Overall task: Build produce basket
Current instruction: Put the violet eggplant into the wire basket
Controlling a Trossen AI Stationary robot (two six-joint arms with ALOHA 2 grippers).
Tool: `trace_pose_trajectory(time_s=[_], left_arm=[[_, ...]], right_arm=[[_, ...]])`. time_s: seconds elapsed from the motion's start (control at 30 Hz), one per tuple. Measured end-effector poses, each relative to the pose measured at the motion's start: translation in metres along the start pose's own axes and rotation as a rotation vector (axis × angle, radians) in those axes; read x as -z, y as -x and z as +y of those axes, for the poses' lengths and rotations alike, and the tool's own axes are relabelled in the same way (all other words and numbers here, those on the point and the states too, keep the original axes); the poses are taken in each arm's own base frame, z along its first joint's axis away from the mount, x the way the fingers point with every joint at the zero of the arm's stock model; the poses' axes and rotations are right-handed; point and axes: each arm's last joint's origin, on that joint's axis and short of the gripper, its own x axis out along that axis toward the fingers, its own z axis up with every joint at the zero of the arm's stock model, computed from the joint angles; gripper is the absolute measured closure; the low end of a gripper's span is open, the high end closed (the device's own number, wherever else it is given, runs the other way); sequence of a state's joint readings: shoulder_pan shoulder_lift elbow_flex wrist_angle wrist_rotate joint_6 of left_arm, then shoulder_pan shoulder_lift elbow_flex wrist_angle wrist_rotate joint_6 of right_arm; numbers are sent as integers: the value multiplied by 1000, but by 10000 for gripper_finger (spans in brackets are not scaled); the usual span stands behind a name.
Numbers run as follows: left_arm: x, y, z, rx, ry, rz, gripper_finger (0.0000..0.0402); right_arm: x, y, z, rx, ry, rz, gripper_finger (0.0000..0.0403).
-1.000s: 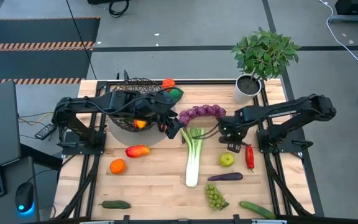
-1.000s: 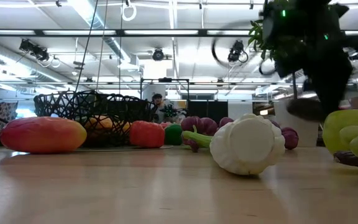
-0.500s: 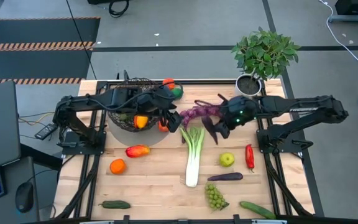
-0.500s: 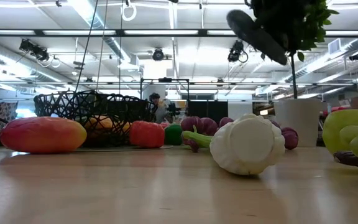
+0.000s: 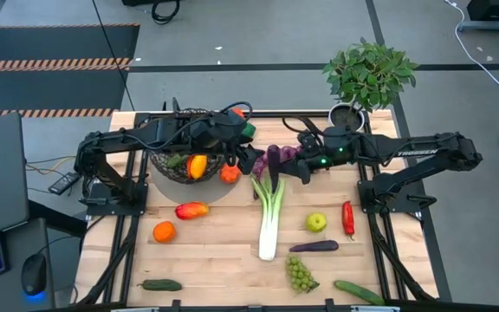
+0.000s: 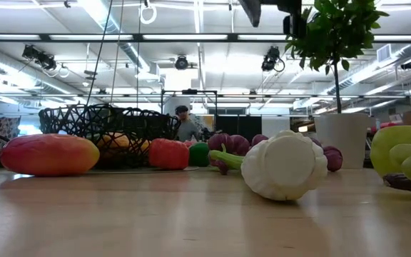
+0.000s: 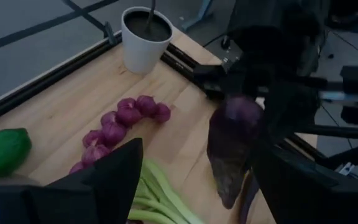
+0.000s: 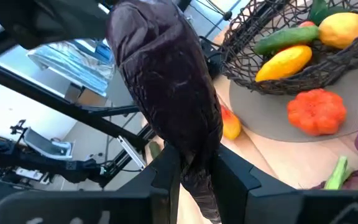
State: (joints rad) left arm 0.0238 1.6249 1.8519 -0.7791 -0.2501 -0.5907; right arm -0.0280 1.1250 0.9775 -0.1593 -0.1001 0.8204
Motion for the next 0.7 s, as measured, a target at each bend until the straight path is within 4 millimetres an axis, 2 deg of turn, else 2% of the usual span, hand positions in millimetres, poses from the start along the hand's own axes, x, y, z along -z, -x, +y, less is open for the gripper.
trace_pose_trajectory(time_s=[0.2, 0.43, 0.7], left_arm=[[-4, 0, -3, 55, 42, -24, 86], [2, -13, -7, 50, 38, 5, 86], [6, -27, -8, 38, 52, 18, 86]], right_arm=[[2, -8, -4, 24, -3, 13, 324], [-3, -16, -3, -5, -17, -56, 324], [-10, -33, 1, -89, -43, -160, 324]])
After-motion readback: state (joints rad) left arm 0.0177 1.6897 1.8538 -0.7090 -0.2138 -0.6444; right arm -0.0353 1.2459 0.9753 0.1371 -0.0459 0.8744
